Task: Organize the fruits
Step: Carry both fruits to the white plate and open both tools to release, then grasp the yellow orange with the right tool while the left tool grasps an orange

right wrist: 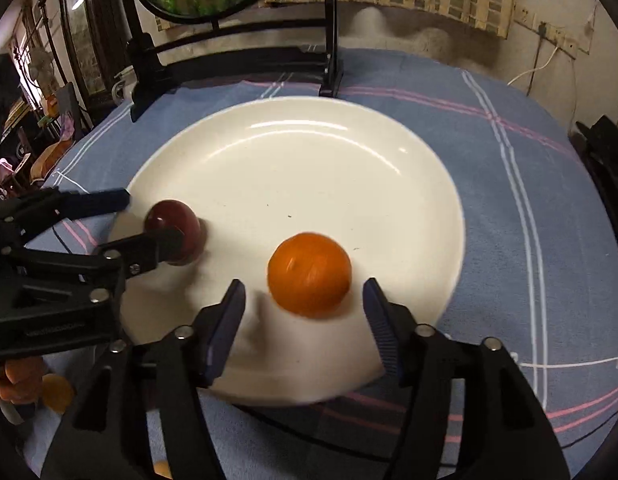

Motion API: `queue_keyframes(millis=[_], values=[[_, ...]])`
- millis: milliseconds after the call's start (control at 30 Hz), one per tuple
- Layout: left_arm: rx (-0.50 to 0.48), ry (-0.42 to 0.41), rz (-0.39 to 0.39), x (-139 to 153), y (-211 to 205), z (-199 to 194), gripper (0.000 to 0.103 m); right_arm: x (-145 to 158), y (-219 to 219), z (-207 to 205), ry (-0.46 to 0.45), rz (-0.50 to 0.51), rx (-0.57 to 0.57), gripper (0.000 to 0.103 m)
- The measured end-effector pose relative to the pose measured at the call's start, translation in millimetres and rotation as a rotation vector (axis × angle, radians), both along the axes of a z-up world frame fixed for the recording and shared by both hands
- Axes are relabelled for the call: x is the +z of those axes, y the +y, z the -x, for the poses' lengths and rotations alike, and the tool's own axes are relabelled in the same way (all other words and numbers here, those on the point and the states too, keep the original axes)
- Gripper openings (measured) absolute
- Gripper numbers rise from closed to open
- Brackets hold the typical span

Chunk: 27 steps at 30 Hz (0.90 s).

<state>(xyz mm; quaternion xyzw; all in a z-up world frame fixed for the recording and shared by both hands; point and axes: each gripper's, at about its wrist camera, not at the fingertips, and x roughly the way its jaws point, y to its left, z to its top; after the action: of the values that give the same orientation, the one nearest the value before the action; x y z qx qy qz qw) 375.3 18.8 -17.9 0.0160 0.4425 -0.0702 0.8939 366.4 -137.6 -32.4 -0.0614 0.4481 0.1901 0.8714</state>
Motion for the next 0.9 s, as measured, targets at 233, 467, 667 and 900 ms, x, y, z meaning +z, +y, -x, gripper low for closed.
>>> queue_keyframes(millis=[233, 467, 667, 900], values=[[-0.019, -0.078, 0.032, 34.3, 7.3, 68.7, 0.091, 30.5, -27.9, 66.4, -0.117, -0.073, 0.032, 0.067], [0.003, -0.167, 0.121, 24.6, 16.7, 151.1, 0.098, 20.8, -56.2, 141.4, -0.161, -0.081, 0.051, 0.067], [-0.002, -0.124, 0.13, -6.0, 14.5, 184.4, 0.098, 4.8, -63.3, 174.2, -0.099, -0.1, 0.059, 0.067], [-0.041, -0.145, 0.113, -7.1, 2.3, 194.9, 0.098, -4.1, -62.3, 183.7, -0.052, -0.09, 0.078, 0.067]])
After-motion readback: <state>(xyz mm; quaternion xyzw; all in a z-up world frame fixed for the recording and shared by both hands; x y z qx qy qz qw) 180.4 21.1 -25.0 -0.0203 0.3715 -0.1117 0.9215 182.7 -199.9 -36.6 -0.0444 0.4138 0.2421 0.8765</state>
